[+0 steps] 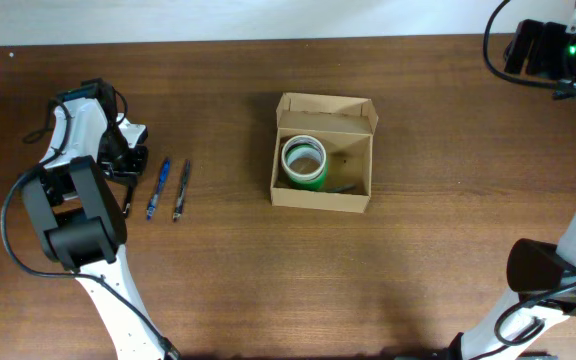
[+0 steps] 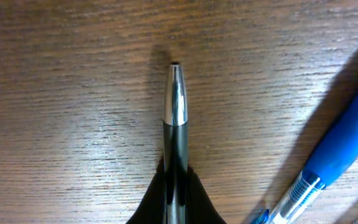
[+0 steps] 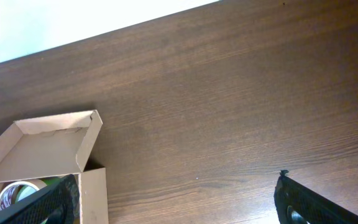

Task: Pack container
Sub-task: 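Grasp the black pen with the left gripper, then lower the black pen into the box and release, left gripper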

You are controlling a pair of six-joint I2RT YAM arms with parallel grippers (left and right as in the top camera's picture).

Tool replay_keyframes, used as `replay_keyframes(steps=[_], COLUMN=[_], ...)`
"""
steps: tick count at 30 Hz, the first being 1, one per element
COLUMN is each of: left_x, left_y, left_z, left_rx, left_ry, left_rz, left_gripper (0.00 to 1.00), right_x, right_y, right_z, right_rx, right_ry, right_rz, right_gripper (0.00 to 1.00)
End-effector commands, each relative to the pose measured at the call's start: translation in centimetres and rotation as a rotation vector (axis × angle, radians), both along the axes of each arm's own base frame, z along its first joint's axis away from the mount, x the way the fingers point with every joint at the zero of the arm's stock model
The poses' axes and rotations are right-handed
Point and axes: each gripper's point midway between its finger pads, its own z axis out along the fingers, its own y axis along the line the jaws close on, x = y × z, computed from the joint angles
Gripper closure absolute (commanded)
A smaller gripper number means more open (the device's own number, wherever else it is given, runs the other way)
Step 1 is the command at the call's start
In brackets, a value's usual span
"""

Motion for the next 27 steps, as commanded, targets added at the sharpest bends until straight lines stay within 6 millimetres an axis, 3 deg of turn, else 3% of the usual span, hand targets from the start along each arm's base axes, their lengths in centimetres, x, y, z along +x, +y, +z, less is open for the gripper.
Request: replay_keyframes(steps=[1, 3, 7, 12, 15, 18, 19, 24, 27], left_x=[1.2, 2.5, 5.8, 7.4, 7.3, 6.1, 5.4, 3.9, 1.1], left_y=[-1.3, -2.3, -4.8, -10.7, -15.5, -19.8, -22.3, -26.7, -29.9], left_z=[1.1, 3.3, 11.4, 22.4, 28.2, 30.8, 31.2, 30.8, 30.8], left_rx=[-0.039, -0.053, -0.04, -0.1, -0.142, -0.151, -0.147, -0.04, -0.062], left_ry=[-0.018, -0.055, -0.191, -0.449, -0.632, -0.701, -0.706, -0.672, -0.638], left_rz=[-0.048, -0.081, -0.186, -0.381, -0.539, -0.688, -0.761, -0.859, -0.947], left_gripper=[0.98, 0.98, 0.98, 0.98, 0.98, 0.98, 0.98, 0.98, 0.98], right_x=[-0.3, -0.3, -0.3, -0.3, -0.3, -0.3, -0.3, -0.3, -0.3], right_y=[0.0, 0.1, 0.0, 0.0, 0.0, 0.0, 0.0, 0.0, 0.0], right_z=[0.4, 0.4, 0.4, 0.4, 0.4, 0.4, 0.4, 0.4, 0.4], right_rx=[0.007, 0.007, 0.007, 0.007, 0.007, 0.007, 0.007, 0.007, 0.007], right_ry=[-0.011, -0.011, -0.011, -0.011, -0.011, -0.011, -0.011, -0.011, -0.011], right_rz=[-0.002, -0.002, -0.002, -0.002, -0.002, -0.002, -0.002, -0.002, -0.002], right_gripper=[0.01, 0.01, 0.01, 0.01, 0.01, 0.01, 0.01, 0.01, 0.01])
